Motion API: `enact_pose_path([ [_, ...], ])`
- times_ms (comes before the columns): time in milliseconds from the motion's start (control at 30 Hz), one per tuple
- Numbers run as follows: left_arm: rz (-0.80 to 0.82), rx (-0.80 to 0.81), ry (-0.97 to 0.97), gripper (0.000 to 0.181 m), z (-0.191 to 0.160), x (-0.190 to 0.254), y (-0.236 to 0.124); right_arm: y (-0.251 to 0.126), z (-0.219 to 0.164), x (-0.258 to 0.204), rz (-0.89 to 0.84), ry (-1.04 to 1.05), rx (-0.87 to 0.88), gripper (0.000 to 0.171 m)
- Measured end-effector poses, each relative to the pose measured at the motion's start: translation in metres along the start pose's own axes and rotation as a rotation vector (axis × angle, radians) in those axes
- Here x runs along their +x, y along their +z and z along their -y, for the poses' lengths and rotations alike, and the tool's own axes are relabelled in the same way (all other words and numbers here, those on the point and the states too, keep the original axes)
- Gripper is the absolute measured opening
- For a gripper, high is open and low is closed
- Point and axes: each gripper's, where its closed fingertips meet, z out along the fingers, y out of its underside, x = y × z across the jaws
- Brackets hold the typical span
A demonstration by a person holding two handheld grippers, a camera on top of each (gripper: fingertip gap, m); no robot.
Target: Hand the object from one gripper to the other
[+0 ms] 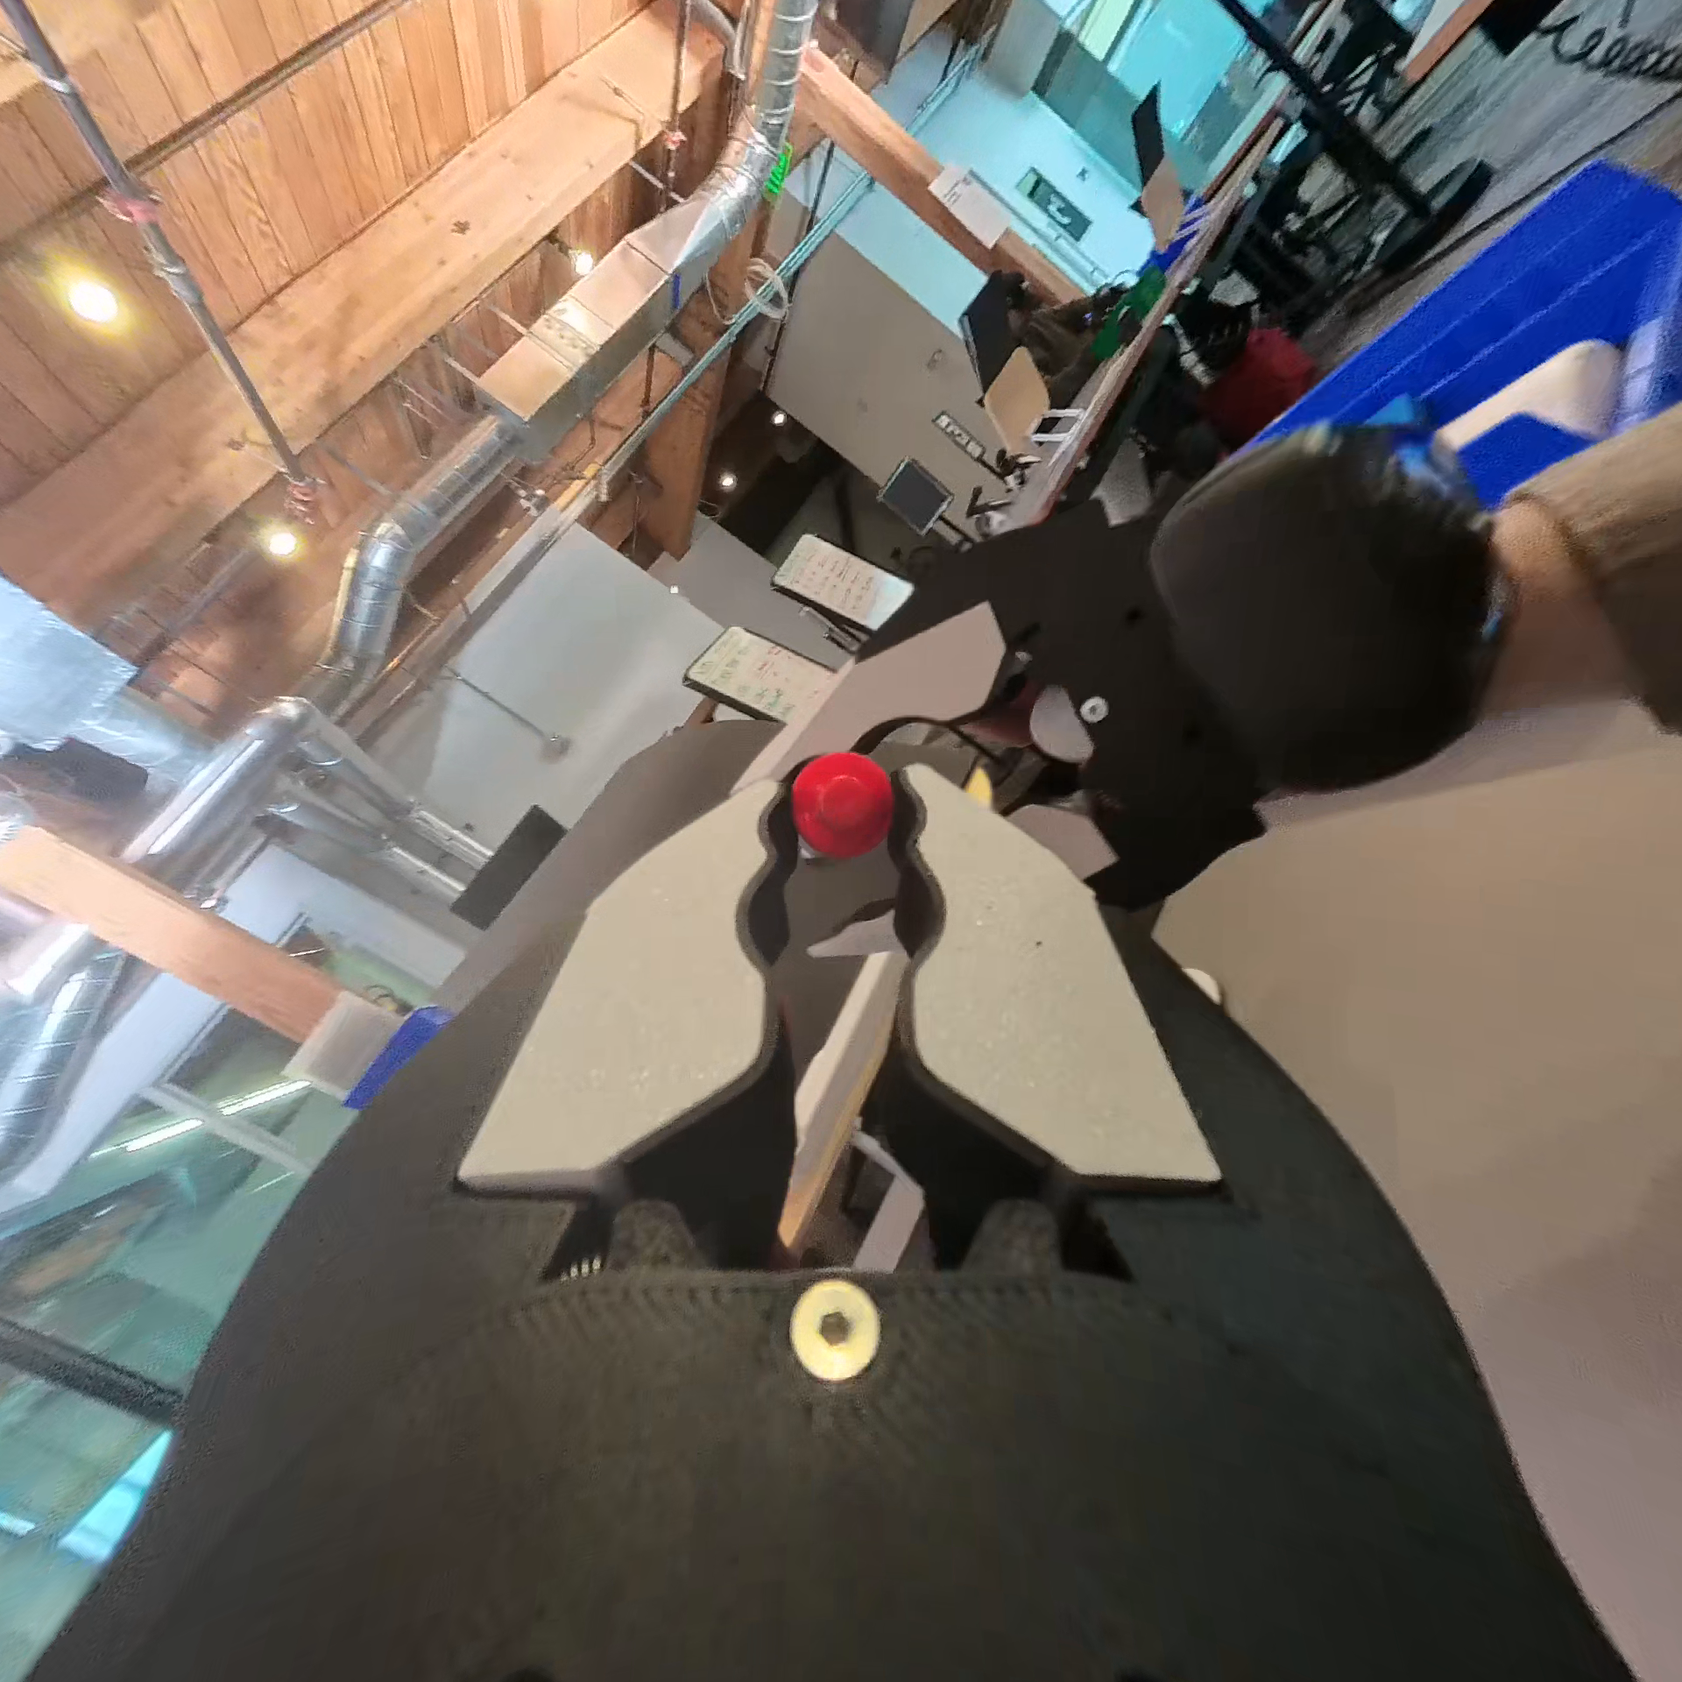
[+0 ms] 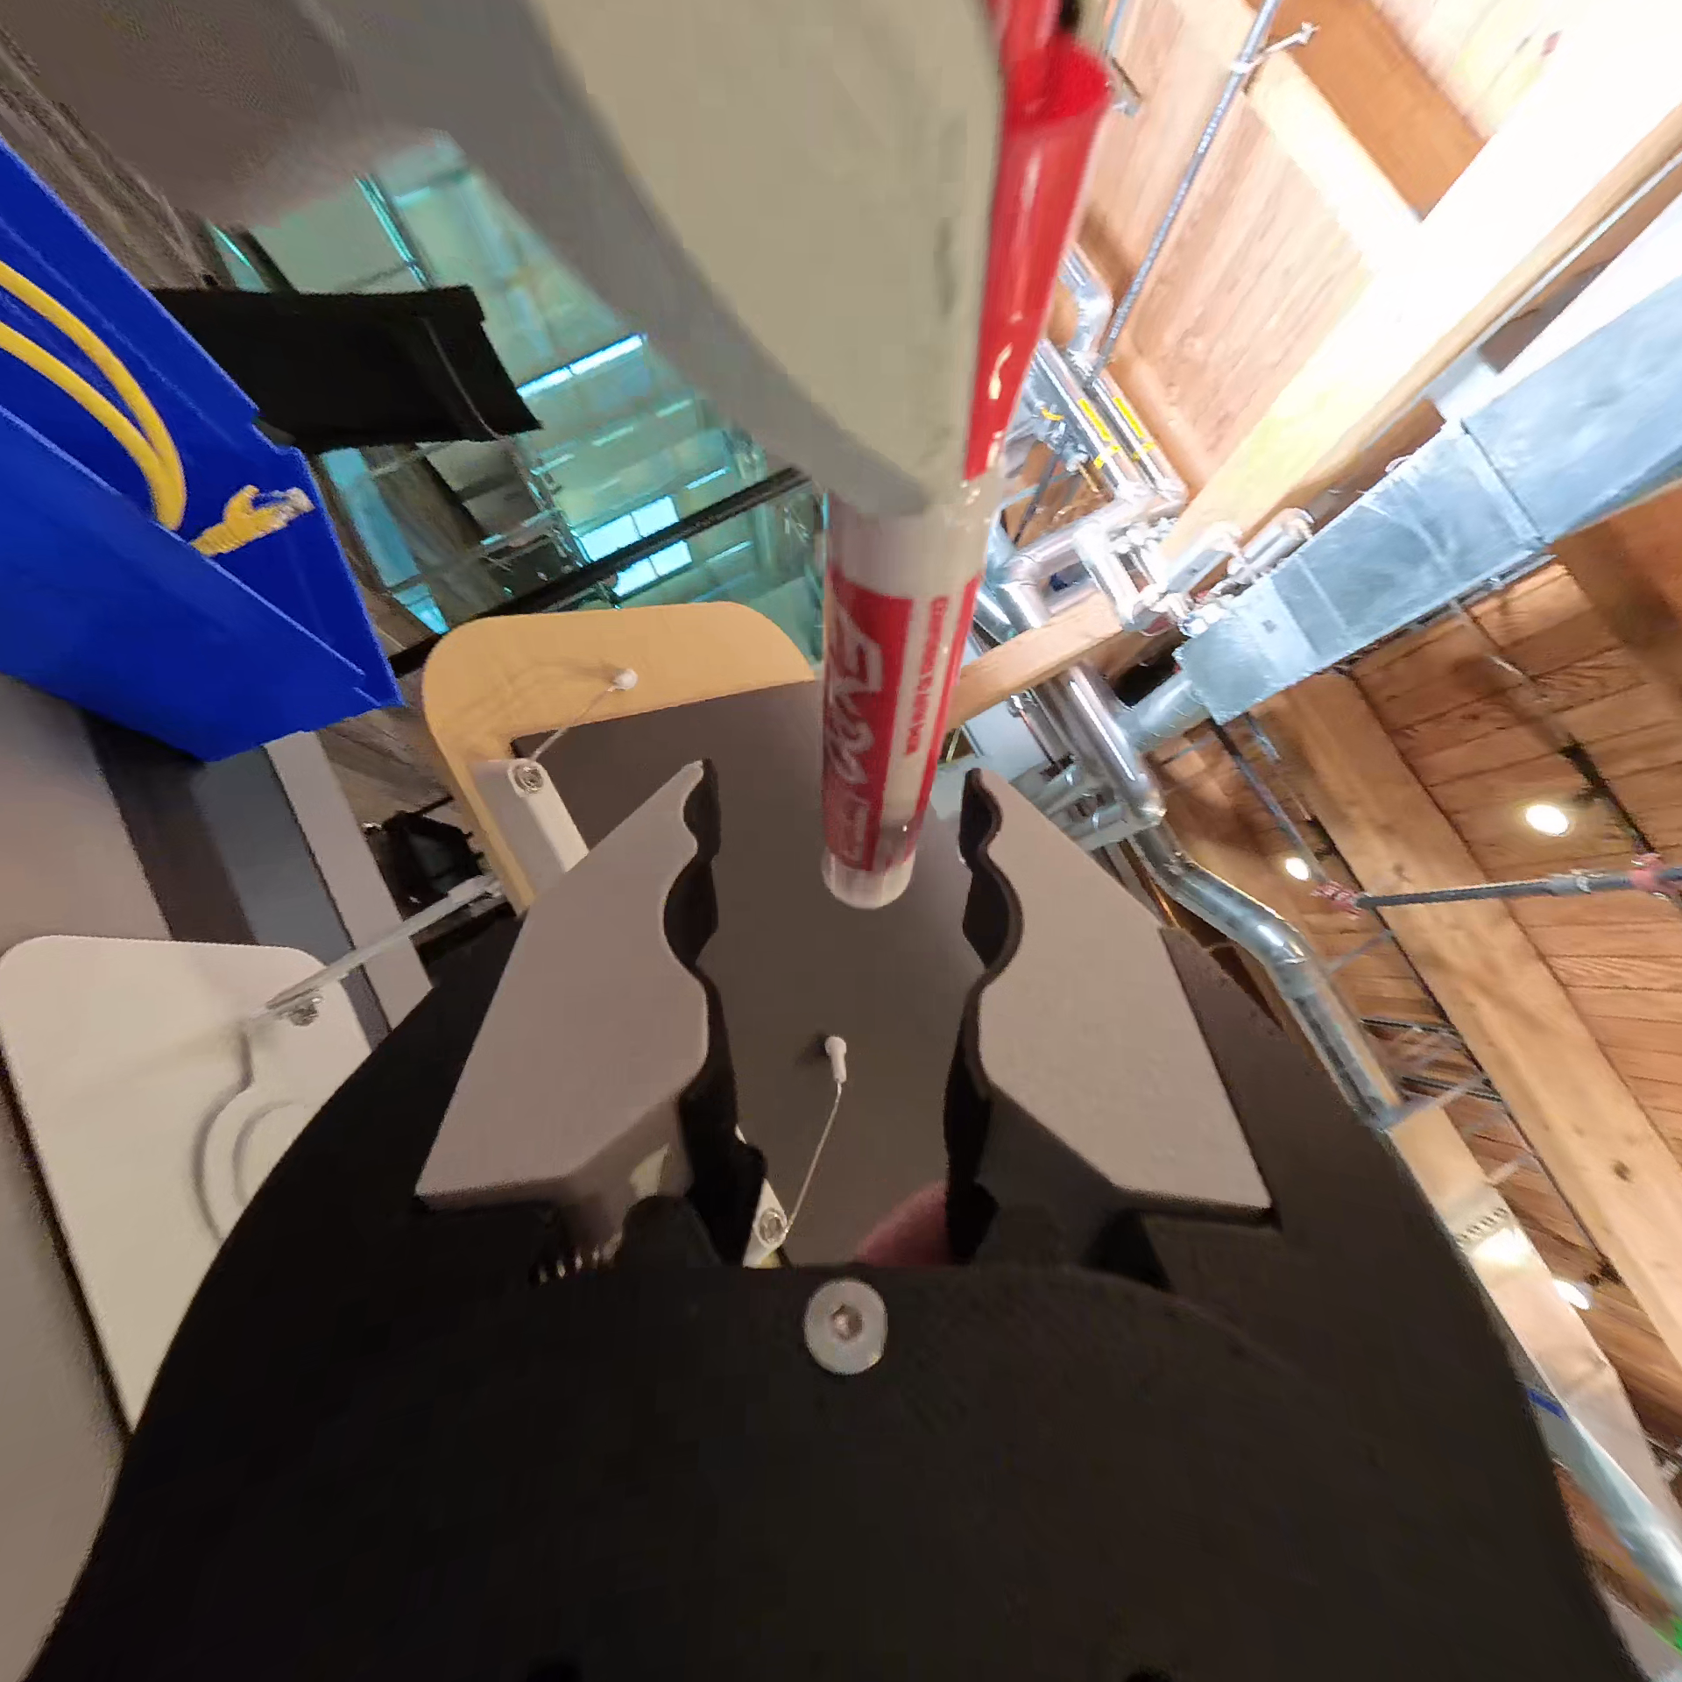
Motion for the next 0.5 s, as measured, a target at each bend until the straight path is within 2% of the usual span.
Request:
enact_pose_path([
  [133, -0.059, 0.015, -0.036, 0.019, 0.007, 0.006, -0.002, -0.001, -0.004, 0.0, 0.0, 0.011, 0.017, 0.044],
  [400, -0.248, 0.027, -0.058, 0.019, 0.014, 0.031, -0.008, -0.007, 0.003, -0.006, 0.084, 0.018, 0.105, 0.047],
  [500, -0.256, 0.025, -0.06, 0.019, 0.014, 0.031, -0.009, -0.009, 0.003, -0.009, 0.097, 0.007, 0.115, 0.027],
])
